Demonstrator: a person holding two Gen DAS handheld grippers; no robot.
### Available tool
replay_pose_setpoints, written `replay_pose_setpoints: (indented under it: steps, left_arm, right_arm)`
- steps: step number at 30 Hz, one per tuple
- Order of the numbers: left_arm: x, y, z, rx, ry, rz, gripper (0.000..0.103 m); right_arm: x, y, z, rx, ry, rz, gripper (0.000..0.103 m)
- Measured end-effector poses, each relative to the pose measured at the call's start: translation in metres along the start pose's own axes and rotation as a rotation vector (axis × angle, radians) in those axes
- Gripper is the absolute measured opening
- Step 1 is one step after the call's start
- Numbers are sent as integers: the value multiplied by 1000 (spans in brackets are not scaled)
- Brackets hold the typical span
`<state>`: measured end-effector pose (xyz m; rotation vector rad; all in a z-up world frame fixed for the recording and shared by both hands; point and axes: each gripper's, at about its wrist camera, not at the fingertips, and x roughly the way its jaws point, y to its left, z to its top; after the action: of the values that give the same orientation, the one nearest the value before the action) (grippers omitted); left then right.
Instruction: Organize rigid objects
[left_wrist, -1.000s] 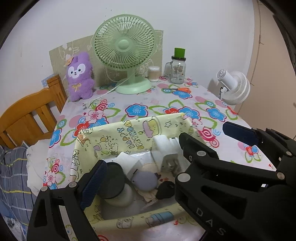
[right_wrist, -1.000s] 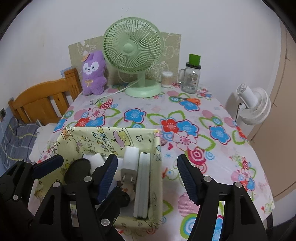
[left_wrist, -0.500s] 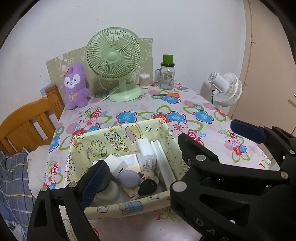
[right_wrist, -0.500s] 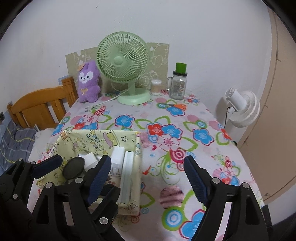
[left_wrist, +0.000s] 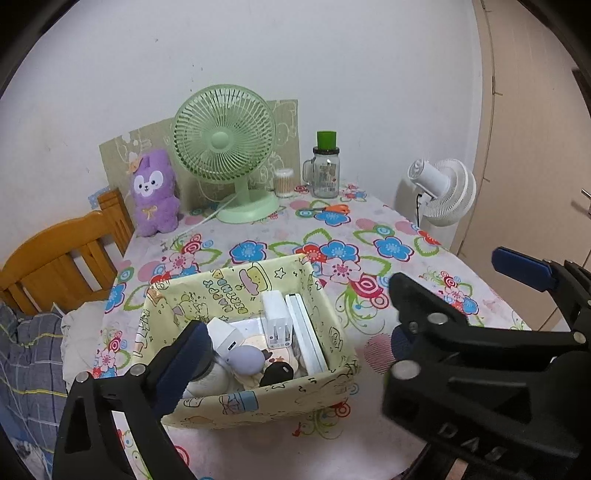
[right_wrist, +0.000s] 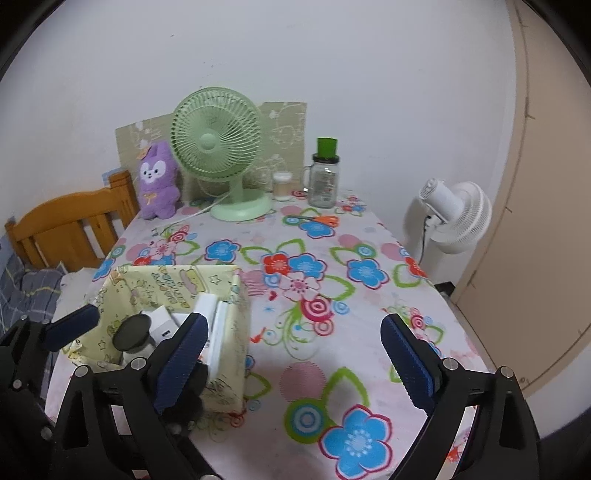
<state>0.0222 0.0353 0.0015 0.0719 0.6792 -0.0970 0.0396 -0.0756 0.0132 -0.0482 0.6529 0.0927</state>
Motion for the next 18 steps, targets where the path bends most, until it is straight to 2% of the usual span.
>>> replay_pose_setpoints:
  steps: [13,18]
  left_arm:
    - [-17,-19,2,-19,-58,26,103]
    - [-23,-25,5,-30,-79,59,103]
  right_arm:
    - [-30,-44,-5,29,-63,-37,97]
    - [-38,-66,-6,48,-85,-39,97]
